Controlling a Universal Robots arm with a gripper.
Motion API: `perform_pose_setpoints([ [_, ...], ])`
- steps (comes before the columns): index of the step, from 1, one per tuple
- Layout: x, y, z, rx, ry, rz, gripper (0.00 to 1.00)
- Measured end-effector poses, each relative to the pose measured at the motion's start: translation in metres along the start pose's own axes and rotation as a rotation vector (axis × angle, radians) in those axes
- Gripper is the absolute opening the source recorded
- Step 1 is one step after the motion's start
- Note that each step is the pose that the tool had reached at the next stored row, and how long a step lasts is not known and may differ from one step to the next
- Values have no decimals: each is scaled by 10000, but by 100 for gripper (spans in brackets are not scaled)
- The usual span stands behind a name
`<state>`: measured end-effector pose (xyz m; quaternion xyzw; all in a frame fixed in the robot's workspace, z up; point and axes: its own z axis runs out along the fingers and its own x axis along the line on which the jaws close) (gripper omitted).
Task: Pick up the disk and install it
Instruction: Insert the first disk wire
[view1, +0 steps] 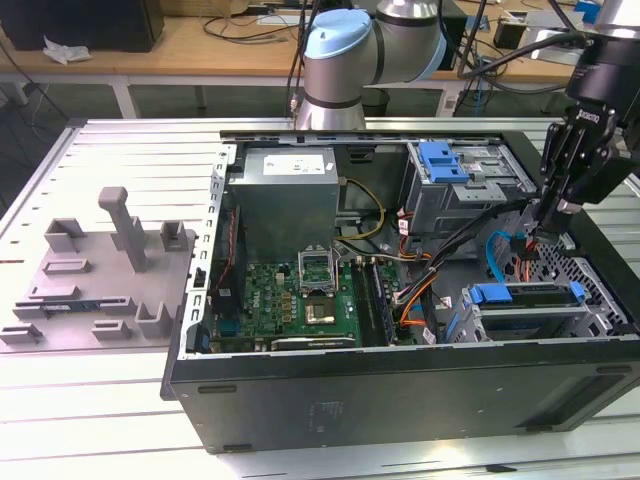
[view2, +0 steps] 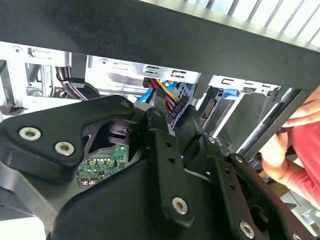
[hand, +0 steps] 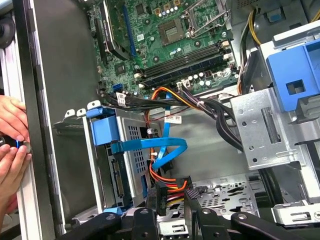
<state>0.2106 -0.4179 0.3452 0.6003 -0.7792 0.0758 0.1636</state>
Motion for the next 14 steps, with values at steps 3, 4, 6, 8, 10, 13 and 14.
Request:
perform_pose_setpoints([
  [3,-2,-1,10,0,0,0,35],
  [4,-2,-2,13,0,0,0,35],
  [6,-1,-3,18,0,0,0,35],
  [8,0,-5,36,0,0,1,35],
  [10,1,0,40,-1,-2,0,35],
  [13,3,7,42,-1,-1,1,35],
  [14,3,9,42,-1,-1,1,35],
])
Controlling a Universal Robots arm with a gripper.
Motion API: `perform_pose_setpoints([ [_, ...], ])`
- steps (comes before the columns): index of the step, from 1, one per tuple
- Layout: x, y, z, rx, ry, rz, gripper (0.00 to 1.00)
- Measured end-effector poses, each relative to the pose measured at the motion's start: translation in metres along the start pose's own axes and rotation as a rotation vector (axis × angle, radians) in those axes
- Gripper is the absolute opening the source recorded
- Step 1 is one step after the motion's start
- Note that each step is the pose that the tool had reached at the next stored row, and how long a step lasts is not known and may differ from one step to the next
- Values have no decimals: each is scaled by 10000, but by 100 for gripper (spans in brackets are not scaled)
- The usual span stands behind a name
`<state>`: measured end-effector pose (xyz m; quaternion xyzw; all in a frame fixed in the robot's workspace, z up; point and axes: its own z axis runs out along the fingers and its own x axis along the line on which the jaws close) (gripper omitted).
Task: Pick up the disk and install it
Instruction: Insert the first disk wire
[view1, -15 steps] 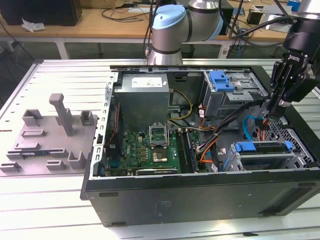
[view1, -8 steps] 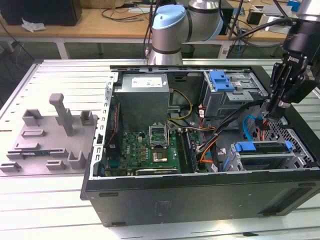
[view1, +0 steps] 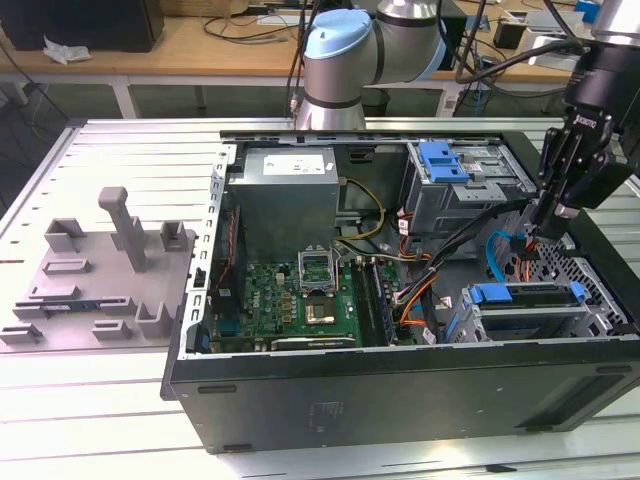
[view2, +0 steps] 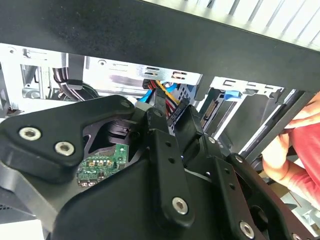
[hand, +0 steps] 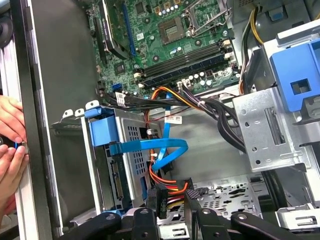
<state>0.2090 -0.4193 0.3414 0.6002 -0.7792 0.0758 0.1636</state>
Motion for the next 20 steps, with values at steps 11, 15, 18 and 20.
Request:
perform_pose_setpoints([
  [11,3,6,7,0,-1,-1,16],
  [15,4,6,8,1,0,0,16],
  [18,7,18,10,1,-1,2,16],
  [20,11,36,13,8,-3,2,16],
])
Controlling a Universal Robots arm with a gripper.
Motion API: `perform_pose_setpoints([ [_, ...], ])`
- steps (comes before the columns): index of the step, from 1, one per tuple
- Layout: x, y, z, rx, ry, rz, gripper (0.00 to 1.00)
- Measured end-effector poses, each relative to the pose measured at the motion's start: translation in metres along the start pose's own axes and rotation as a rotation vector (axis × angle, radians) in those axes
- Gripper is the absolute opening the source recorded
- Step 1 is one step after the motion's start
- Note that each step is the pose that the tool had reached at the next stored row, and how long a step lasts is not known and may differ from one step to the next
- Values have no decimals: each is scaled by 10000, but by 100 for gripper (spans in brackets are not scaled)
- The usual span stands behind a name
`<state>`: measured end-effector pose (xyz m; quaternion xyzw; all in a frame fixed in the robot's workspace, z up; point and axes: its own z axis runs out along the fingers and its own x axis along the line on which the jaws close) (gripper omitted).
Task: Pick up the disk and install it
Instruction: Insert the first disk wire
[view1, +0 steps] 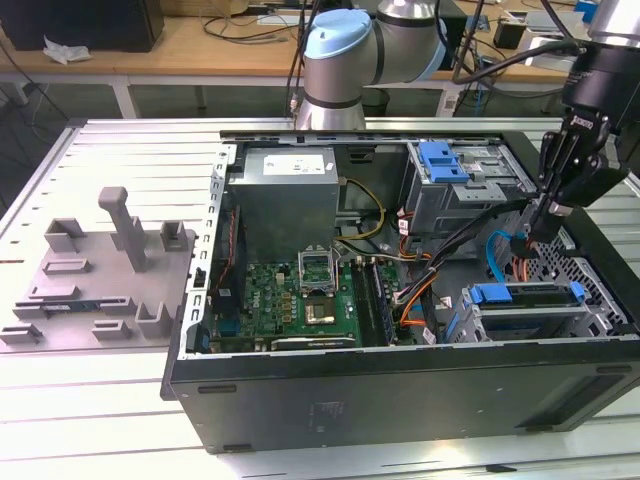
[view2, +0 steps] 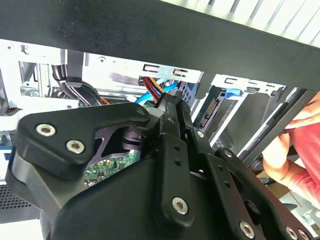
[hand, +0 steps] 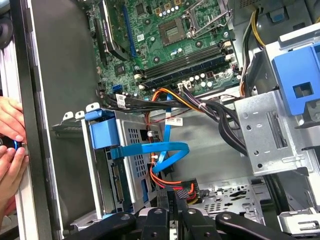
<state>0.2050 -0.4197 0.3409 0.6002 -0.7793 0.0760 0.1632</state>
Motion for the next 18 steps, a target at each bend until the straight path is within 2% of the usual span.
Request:
perform_pose_setpoints([
  [4,14,36,0,56,-23,18,16],
  [8,44,52,7,123,-149,28,16],
  [13,83,74,1,219,-260,47,16],
  [18,193,124,1,383,-352,52,16],
])
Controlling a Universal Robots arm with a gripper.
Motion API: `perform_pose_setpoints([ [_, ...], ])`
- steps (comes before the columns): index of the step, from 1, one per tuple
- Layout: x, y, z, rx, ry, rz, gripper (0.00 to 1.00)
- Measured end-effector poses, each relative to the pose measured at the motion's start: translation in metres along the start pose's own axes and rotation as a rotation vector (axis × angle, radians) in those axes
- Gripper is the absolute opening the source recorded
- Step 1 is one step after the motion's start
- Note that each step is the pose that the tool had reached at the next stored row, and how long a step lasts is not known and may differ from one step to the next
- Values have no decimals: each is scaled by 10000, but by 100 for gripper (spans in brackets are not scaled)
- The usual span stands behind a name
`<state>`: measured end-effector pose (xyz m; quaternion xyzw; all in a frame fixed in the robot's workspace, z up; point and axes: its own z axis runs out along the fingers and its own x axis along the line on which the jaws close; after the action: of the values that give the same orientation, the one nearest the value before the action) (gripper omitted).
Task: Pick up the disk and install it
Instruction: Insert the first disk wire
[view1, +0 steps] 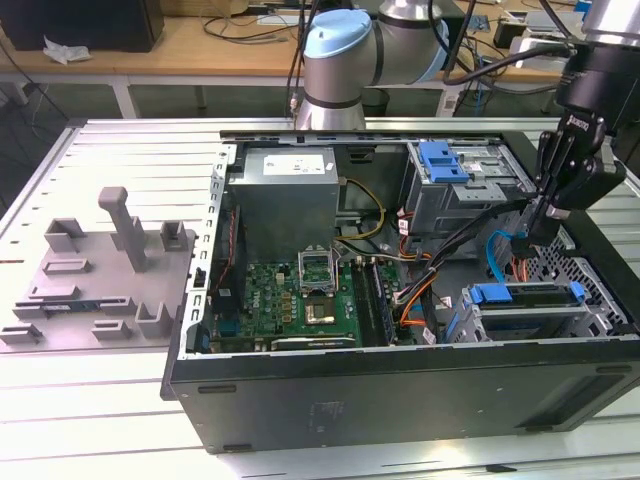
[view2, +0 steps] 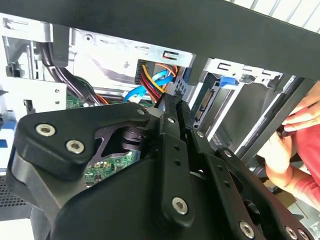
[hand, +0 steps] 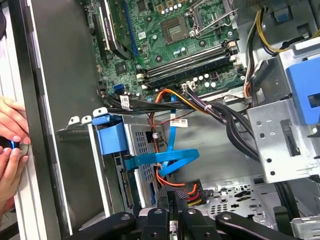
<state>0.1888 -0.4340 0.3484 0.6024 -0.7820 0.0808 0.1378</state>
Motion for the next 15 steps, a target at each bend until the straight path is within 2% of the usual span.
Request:
perform_pose_setpoints([
  [4,49,11,13,45,-49,-18,16],
  [5,62,12,17,60,-93,-29,16],
  [10,95,10,28,103,-537,-63,16],
  [14,132,9,39,104,-786,-97,16],
  [15,142,9,42,104,-826,-105,16],
])
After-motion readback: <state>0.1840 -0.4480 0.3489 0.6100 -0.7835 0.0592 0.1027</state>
